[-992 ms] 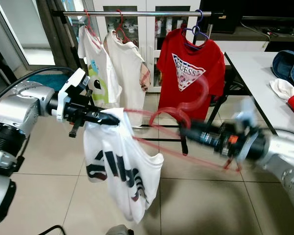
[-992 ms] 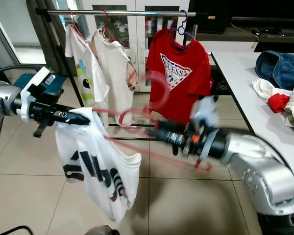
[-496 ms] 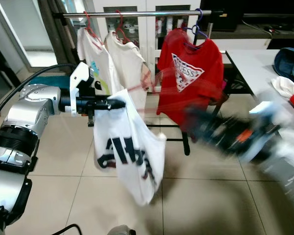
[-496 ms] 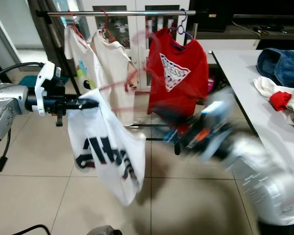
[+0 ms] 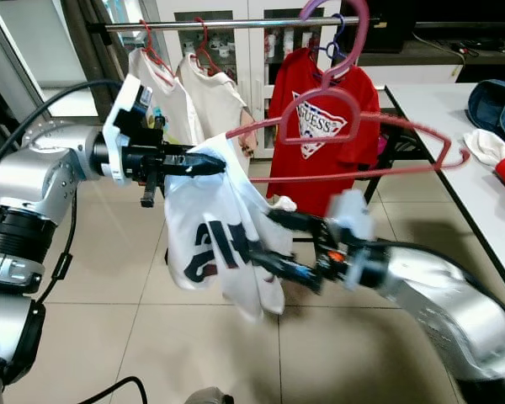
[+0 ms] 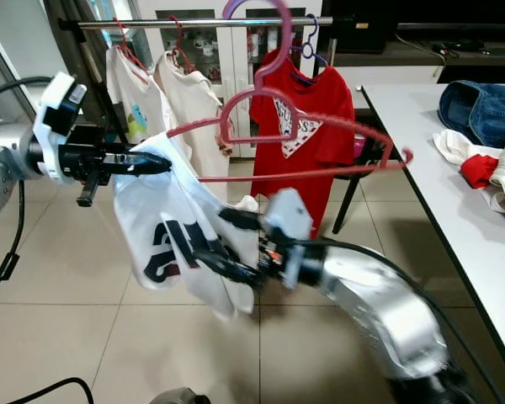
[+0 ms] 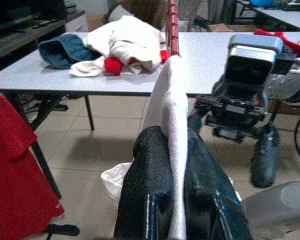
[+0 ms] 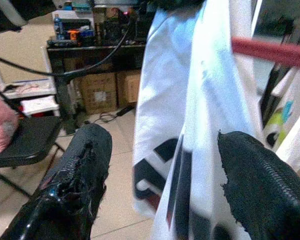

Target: Hang hanger

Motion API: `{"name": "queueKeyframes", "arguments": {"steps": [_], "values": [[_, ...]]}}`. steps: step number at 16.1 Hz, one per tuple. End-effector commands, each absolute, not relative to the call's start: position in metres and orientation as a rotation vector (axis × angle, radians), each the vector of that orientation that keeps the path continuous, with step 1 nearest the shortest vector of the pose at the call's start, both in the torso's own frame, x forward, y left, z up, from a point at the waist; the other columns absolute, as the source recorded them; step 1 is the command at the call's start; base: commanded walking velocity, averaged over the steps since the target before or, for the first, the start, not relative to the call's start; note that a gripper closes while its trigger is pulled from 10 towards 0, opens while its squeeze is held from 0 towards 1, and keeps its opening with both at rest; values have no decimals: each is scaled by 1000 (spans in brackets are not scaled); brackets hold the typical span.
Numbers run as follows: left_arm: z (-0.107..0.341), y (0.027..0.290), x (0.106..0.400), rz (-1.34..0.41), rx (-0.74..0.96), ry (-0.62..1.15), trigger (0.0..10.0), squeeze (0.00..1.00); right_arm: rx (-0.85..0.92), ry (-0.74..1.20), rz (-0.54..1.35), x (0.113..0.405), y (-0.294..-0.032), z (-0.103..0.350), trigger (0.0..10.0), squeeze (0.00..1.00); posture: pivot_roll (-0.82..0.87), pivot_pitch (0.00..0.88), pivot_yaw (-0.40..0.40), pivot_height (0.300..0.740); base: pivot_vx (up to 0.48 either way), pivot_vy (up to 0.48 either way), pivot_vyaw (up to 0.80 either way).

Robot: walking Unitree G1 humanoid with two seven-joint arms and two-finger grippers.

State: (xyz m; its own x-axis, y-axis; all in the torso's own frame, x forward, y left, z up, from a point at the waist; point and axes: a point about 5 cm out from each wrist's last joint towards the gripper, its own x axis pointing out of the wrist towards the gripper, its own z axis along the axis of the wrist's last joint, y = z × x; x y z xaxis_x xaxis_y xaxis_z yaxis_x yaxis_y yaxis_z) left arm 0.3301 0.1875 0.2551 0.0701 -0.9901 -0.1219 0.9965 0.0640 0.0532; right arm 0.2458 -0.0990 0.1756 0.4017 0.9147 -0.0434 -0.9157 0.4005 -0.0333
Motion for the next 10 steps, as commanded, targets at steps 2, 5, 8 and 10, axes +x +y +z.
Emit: {"name": "queueKeyframes", "arguments": {"steps": [2,5,8,10], "values": [[265,193,327,-1506,149,36,0,0,-83,-69,1110,254,-92,186,10000,1000,-67,0,97,740,0,0,0],[269,196,323,-1506,151,40,0,0,-96,-98,1091,253,-93,189,10000,0,-52,0,87,740,0,0,0],[272,194,323,-1506,151,33,0,0,-26,-123,1177,244,-88,192,10000,0,-47,0,84,740,0,0,0],[274,193,324,-1491,160,19,0,0,24,-120,1273,234,-81,193,10000,0,-44,0,82,740,0,0,0]]}}
